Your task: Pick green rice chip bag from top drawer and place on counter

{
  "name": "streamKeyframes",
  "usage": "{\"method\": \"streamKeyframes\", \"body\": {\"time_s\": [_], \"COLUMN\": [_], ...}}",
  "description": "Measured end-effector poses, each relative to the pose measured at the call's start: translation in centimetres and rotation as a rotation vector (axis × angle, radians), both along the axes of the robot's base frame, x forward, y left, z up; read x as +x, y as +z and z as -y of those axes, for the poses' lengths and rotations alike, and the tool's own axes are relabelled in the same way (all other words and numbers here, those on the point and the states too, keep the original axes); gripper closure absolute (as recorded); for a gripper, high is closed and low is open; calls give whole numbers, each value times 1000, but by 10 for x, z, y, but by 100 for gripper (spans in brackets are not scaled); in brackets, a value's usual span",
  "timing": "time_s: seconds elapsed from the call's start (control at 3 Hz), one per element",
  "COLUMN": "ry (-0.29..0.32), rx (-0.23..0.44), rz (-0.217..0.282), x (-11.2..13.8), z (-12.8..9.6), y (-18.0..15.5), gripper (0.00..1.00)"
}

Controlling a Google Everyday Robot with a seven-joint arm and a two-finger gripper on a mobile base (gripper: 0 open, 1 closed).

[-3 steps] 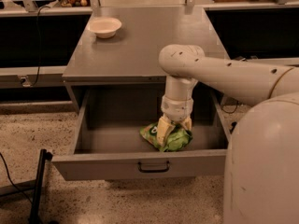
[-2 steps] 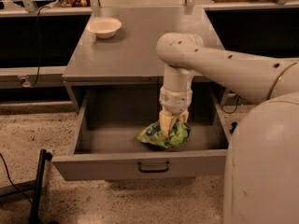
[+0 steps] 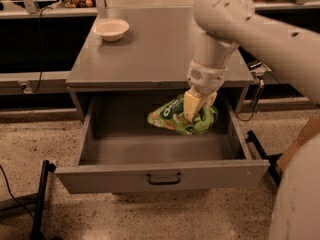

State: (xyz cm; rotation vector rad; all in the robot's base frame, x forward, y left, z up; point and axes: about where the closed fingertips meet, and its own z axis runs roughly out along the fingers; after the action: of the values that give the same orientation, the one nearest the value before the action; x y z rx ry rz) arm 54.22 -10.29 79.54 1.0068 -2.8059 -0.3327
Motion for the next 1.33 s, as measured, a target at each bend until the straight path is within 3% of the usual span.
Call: {"method": "streamKeyframes", "body": {"time_s": [0.33, 0.67, 1.33], "ry": [14, 34, 30], "rx": [62, 107, 100], "rz": [103, 225, 457], "x": [11, 40, 102], "z": [16, 22, 15], "y": [58, 111, 192], "gripper": [100, 100, 100]}}
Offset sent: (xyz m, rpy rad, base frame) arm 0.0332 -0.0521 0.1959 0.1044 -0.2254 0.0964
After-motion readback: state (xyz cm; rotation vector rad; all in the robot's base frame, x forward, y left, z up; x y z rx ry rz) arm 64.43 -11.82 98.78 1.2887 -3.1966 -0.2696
